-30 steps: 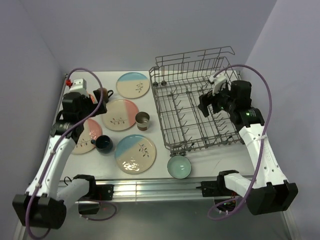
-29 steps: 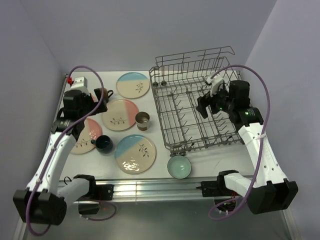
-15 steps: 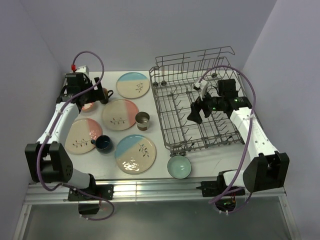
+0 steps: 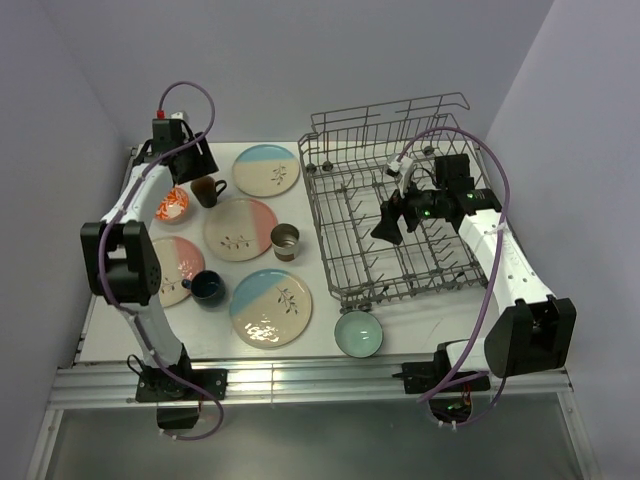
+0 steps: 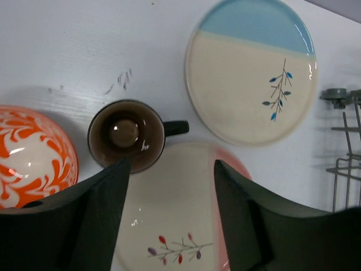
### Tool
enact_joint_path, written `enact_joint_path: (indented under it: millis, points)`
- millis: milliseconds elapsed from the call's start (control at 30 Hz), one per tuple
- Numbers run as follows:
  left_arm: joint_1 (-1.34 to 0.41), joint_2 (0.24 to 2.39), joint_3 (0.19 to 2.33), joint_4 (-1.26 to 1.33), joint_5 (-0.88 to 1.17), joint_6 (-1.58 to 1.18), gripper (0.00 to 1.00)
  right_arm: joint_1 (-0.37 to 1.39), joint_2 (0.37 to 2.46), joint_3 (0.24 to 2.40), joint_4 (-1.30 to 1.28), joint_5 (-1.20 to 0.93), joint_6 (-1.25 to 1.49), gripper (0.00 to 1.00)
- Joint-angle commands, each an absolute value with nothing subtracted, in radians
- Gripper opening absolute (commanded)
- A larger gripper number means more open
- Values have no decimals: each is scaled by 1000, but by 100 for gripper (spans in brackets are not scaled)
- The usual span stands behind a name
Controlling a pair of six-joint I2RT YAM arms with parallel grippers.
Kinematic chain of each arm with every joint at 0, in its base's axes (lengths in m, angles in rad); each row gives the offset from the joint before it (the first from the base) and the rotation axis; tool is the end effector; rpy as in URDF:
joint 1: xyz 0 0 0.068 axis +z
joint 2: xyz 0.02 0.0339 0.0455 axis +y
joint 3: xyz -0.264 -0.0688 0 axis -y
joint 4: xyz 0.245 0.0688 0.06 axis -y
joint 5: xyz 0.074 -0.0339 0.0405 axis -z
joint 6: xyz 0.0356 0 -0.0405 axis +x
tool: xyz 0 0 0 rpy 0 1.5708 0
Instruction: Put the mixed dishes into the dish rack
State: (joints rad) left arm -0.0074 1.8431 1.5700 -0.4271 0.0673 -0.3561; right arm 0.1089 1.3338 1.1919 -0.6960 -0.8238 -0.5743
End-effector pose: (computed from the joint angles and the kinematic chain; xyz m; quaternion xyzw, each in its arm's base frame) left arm 0.4268 -0.0056 0.2889 -0.1432 0.8950 -0.1062 0.4090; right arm 0.2703 0.0558 0.3219 -0.4218 0.7580 0.2880 0.4057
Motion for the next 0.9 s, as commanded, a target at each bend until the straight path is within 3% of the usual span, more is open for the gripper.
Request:
enact_joint_path:
  millis: [0, 300, 867]
  points:
    - [-20, 1954, 1695, -439, 80, -400, 65, 112, 1336, 1193, -681, -850, -584, 93]
    - [-66, 2095, 1851, -515, -101, -540, 50, 110, 1330, 1174, -672, -844, -581, 93]
    - [-80, 2243, 1967, -629, -242, -592, 42, 103, 1355, 1186, -675, -861, -581, 93]
